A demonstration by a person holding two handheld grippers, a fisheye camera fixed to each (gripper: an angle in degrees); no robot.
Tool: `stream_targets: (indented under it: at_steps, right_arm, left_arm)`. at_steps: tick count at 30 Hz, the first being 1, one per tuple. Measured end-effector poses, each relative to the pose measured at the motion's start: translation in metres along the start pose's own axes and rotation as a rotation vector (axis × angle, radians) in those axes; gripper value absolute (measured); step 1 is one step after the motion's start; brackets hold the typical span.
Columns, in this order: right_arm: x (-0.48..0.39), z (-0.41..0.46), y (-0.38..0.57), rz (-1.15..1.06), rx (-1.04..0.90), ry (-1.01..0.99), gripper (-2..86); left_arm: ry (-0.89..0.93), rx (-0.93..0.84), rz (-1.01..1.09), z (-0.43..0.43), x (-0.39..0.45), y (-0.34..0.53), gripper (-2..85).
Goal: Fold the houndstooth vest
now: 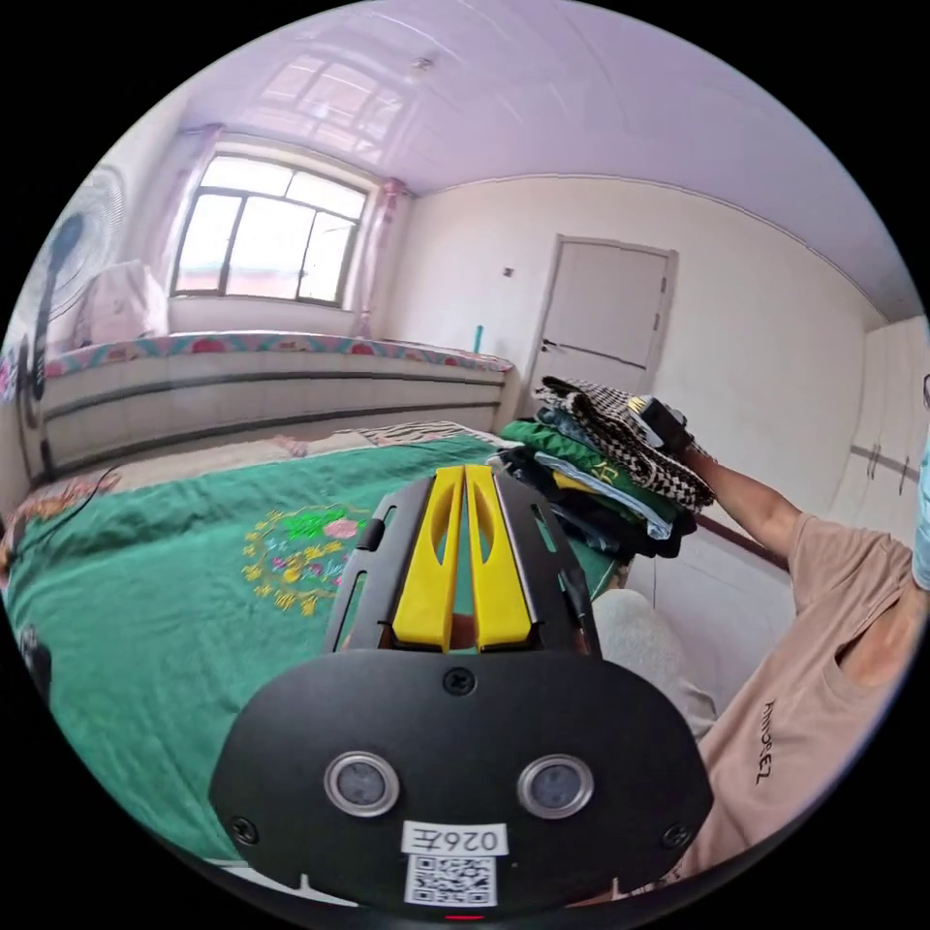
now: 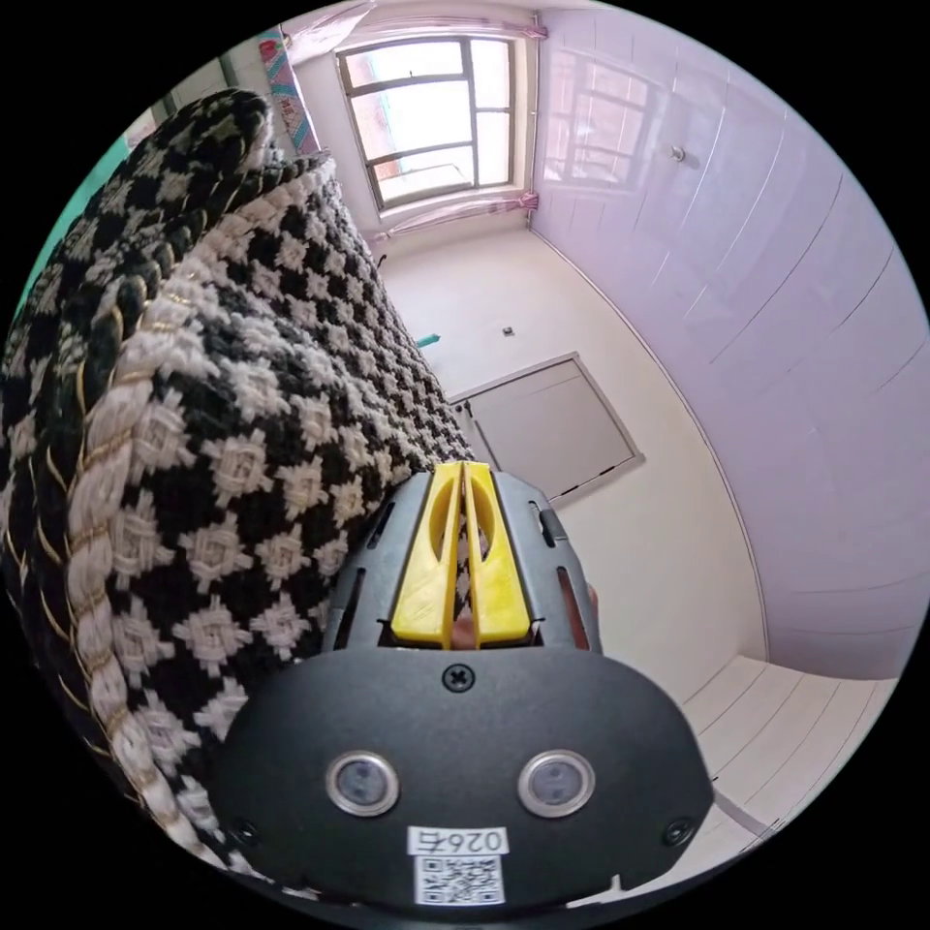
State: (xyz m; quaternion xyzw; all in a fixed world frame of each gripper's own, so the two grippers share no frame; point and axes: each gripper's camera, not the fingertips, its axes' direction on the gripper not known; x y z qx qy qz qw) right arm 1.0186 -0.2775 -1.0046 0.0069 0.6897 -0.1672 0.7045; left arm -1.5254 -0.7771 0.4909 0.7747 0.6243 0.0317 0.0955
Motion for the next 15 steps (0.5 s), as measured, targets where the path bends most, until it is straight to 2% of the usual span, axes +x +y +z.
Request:
stream_targets:
  at_steps: [5,11,15]
  right_arm:
    - [0.062,-0.009,-0.016,-0.013,0.025,0.079,-1.3]
    - [0.234,-0.054,-0.025,0.391,0.108,0.044,-1.2]
    - [0.317,-0.127,-0.032,0.608,0.279,-0.170,-1.2]
  left_arm:
    - [-0.164,0.070,-0.137,-0.107,-0.008,0.099,-1.0]
    - [-0.451,0.184,-0.273,-0.241,0.006,0.221,-1.0]
    - [-0.737,0.228,-0.391,-0.332,0.026,0.318,-0.9]
